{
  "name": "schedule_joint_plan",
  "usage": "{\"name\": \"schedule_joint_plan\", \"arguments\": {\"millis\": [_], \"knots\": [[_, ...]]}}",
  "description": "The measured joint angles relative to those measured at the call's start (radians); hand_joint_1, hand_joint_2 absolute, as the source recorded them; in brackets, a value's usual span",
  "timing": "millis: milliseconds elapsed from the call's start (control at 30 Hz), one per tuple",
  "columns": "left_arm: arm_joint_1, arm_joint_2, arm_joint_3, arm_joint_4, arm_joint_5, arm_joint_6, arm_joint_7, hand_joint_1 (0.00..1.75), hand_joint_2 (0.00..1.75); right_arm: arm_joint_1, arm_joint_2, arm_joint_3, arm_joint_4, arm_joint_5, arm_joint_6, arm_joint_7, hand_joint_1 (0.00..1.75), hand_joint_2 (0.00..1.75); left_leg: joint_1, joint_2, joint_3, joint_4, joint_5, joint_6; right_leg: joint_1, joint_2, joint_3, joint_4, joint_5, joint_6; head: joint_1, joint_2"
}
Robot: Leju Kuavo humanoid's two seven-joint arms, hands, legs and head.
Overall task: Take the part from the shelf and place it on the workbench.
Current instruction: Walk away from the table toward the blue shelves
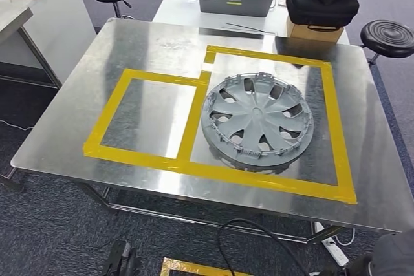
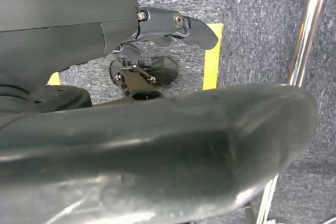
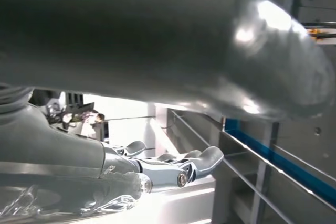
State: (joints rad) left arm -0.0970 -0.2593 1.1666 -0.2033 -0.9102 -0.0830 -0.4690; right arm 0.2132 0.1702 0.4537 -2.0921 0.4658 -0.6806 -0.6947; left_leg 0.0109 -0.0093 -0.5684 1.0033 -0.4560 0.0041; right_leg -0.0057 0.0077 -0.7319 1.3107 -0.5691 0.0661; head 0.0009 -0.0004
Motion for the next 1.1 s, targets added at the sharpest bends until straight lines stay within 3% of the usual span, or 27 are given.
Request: {"name": "schedule_joint_plan", "arguments": {"millis": [100, 233, 267, 333, 400, 467, 533, 600, 700, 767, 833, 900, 933, 1033, 1067, 1100], "knots": [[0.000, 0.000, 0.011, 0.000, 0.001, 0.001, 0.006, 0.00, 0.00, 0.010, 0.000, 0.000, 0.003, 0.001, 0.000, 0.000, 0.00, 0.00, 0.000, -0.001, 0.002, 0.000, 0.000, -0.001, 0.000, 0.000, 0.060, -0.108, 0.063, -0.005, 0.000, 0.000], [0.000, 0.000, 0.015, 0.000, 0.003, 0.001, 0.009, 0.00, 0.00, 0.013, 0.000, -0.001, 0.003, 0.002, 0.000, 0.000, 0.00, 0.00, 0.000, -0.001, 0.004, 0.000, -0.001, -0.003, 0.000, -0.001, 0.108, -0.194, 0.095, -0.008, 0.000, 0.000], [0.000, 0.000, 0.018, 0.000, 0.005, 0.001, 0.011, 0.00, 0.00, 0.015, 0.000, -0.001, 0.004, 0.006, 0.000, 0.000, 0.00, 0.00, -0.002, -0.002, 0.004, 0.000, -0.001, -0.007, 0.001, 0.000, 0.126, -0.227, 0.102, -0.012, 0.000, 0.000], [0.001, -0.003, 0.030, 0.000, 0.014, -0.003, 0.018, 0.00, 0.00, 0.022, 0.003, -0.008, 0.006, 0.023, 0.000, 0.002, 0.00, 0.00, -0.003, -0.003, 0.002, 0.003, -0.006, -0.028, 0.001, 0.001, 0.154, -0.284, 0.114, -0.031, -0.001, 0.000], [0.001, -0.007, 0.041, 0.000, 0.023, -0.007, 0.024, 0.00, 0.00, 0.028, 0.007, -0.014, 0.009, 0.035, 0.001, 0.003, 0.00, 0.00, -0.002, -0.002, -0.023, 0.054, -0.043, -0.047, 0.000, 0.001, 0.156, -0.293, 0.118, -0.050, -0.003, 0.000], [0.001, -0.009, 0.046, 0.000, 0.027, -0.007, 0.025, 0.00, 0.00, 0.031, 0.007, -0.015, 0.013, 0.034, 0.001, 0.003, 0.00, 0.00, -0.002, -0.001, -0.072, 0.160, -0.101, -0.052, 0.000, -0.001, 0.155, -0.294, 0.118, -0.055, -0.003, 0.000], [0.003, -0.010, 0.051, 0.000, 0.029, -0.007, 0.027, 0.00, 0.00, 0.035, 0.007, -0.016, 0.019, 0.035, 0.001, 0.002, 0.00, 0.00, -0.002, -0.001, -0.120, 0.258, -0.135, -0.054, 0.001, -0.001, 0.153, -0.294, 0.118, -0.057, -0.003, 0.000], [0.005, -0.010, 0.055, 0.000, 0.031, -0.006, 0.033, 0.00, 0.00, 0.038, 0.007, -0.018, 0.023, 0.036, 0.001, 0.001, 0.00, 0.00, -0.002, -0.001, -0.124, 0.262, -0.112, -0.053, 0.001, 0.000, 0.154, -0.293, 0.118, -0.056, -0.003, 0.000], [0.003, -0.014, 0.062, 0.000, 0.038, -0.002, 0.051, 0.00, 0.00, 0.041, 0.006, -0.018, 0.028, 0.036, 0.001, 0.000, 0.00, 0.00, -0.002, 0.000, -0.031, 0.076, -0.017, -0.047, 0.003, 0.002, 0.156, -0.291, 0.116, -0.049, -0.003, 0.000], [0.001, -0.018, 0.066, 0.000, 0.042, 0.000, 0.057, 0.00, 0.87, 0.041, 0.006, -0.018, 0.030, 0.035, 0.001, 0.000, 0.00, 0.00, -0.003, 0.000, 0.004, 0.000, 0.004, -0.037, 0.007, 0.003, 0.155, -0.289, 0.118, -0.038, -0.002, 0.000], [0.001, -0.022, 0.071, 0.000, 0.046, 0.011, 0.066, 0.00, 1.75, 0.042, 0.006, -0.019, 0.032, 0.035, 0.001, -0.001, 0.00, 0.00, -0.004, -0.002, 0.004, -0.007, 0.008, -0.024, 0.007, 0.003, 0.155, -0.293, 0.123, -0.026, -0.001, 0.000], [0.000, -0.026, 0.078, 0.000, 0.051, 0.030, 0.075, 0.00, 1.75, 0.043, 0.005, -0.019, 0.034, 0.034, 0.001, -0.001, 0.00, 0.00, -0.002, 0.000, 0.002, -0.011, 0.015, -0.011, 0.004, 0.002, 0.146, -0.276, 0.104, -0.015, 0.001, 0.000], [-0.001, -0.027, 0.080, 0.000, 0.051, 0.038, 0.076, 0.00, 1.75, 0.043, 0.005, -0.019, 0.035, 0.033, 0.000, -0.002, 0.00, 0.00, 0.000, 0.001, 0.000, -0.013, 0.018, -0.005, 0.003, 0.001, 0.132, -0.241, 0.076, -0.011, 0.003, 0.000], [-0.001, -0.028, 0.084, 0.000, 0.048, 0.051, 0.076, 0.00, 1.75, 0.046, 0.003, -0.021, 0.043, 0.030, 0.000, -0.003, 0.00, 0.00, 0.000, 0.004, -0.012, -0.013, 0.026, 0.003, 0.001, 0.000, 0.058, -0.050, -0.031, 0.000, 0.007, 0.000], [-0.001, -0.029, 0.085, 0.000, 0.047, 0.053, 0.076, 0.00, 1.75, 0.048, 0.003, -0.023, 0.046, 0.029, 0.000, -0.003, 0.00, 0.00, 0.000, 0.006, -0.017, -0.013, 0.030, 0.003, 0.001, 0.000, 0.046, -0.011, -0.044, 0.002, 0.007, 0.000], [-0.001, -0.029, 0.086, 0.000, 0.046, 0.054, 0.076, 0.00, 1.75, 0.049, 0.003, -0.024, 0.049, 0.029, 0.000, -0.003, 0.00, 0.00, 0.000, 0.006, -0.021, -0.013, 0.033, 0.002, 0.001, 0.000, 0.054, -0.009, -0.038, 0.002, 0.007, 0.000]]}}
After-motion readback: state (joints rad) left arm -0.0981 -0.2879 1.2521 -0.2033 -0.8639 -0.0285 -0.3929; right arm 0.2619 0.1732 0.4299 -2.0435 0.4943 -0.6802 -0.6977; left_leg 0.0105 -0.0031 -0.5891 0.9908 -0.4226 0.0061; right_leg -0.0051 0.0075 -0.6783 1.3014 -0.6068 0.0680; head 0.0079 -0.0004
